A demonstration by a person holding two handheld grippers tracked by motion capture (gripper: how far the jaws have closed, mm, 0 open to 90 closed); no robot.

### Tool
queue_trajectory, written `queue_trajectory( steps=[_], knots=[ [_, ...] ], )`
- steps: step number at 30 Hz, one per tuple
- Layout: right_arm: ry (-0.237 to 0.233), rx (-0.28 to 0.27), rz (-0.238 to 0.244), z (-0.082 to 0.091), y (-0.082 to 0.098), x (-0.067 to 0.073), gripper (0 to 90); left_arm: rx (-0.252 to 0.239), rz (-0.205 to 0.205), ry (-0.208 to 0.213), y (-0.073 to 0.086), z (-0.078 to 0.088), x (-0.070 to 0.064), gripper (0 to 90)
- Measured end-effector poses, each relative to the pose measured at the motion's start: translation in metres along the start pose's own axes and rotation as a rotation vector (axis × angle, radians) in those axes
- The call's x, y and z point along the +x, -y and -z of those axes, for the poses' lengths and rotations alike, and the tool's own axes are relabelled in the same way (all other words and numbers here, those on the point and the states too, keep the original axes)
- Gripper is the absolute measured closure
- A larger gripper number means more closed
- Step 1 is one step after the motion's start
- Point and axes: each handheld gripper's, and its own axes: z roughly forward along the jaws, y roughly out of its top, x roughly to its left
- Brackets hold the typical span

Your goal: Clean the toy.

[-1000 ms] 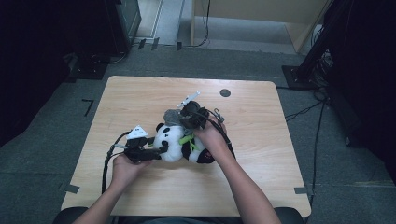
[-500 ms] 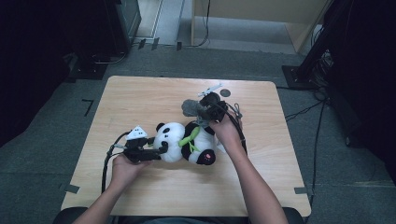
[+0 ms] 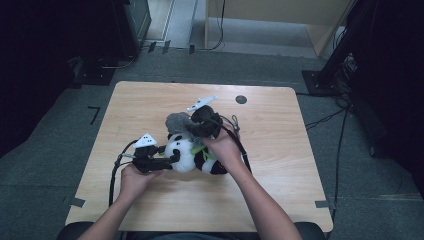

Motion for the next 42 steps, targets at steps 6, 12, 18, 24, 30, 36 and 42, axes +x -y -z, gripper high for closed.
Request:
queue_trajectory(
  steps=[6, 12, 18, 24, 30, 36, 42],
  knots=[
    [-0.046, 0.031, 0.018, -0.020, 0.004, 0.016, 77.6, 0.003, 0.007, -0.020, 0.000, -0.001, -0.001, 37.4],
    [-0.087, 0.053, 0.025, -0.016, 0.014, 0.010, 78.1, 0.025, -0.005, -0.035, -0.001, -0.002, -0.003, 40.7],
    [-0.014, 0.072, 0.013, -0.002, 0.037, -0.006, 78.0, 0.012, -0.001, -0.027, 0.000, -0.002, -0.003, 40.7],
    [0.031, 0.030, 0.009, 0.006, 0.048, -0.018, 77.9, 0.016, -0.012, -0.020, -0.001, -0.002, -0.003, 43.5],
    [0.063, 0.007, -0.010, 0.014, 0.048, -0.026, 78.0, 0.011, -0.001, -0.012, 0.000, -0.002, -0.001, 43.5],
    [0.084, -0.031, -0.071, 0.030, 0.054, -0.040, 77.9, 0.020, -0.006, -0.005, -0.004, -0.002, 0.000, 43.1],
    [0.052, -0.091, -0.089, 0.037, 0.069, -0.044, 77.7, 0.027, -0.013, 0.007, -0.005, -0.002, 0.001, 43.1]
  ],
)
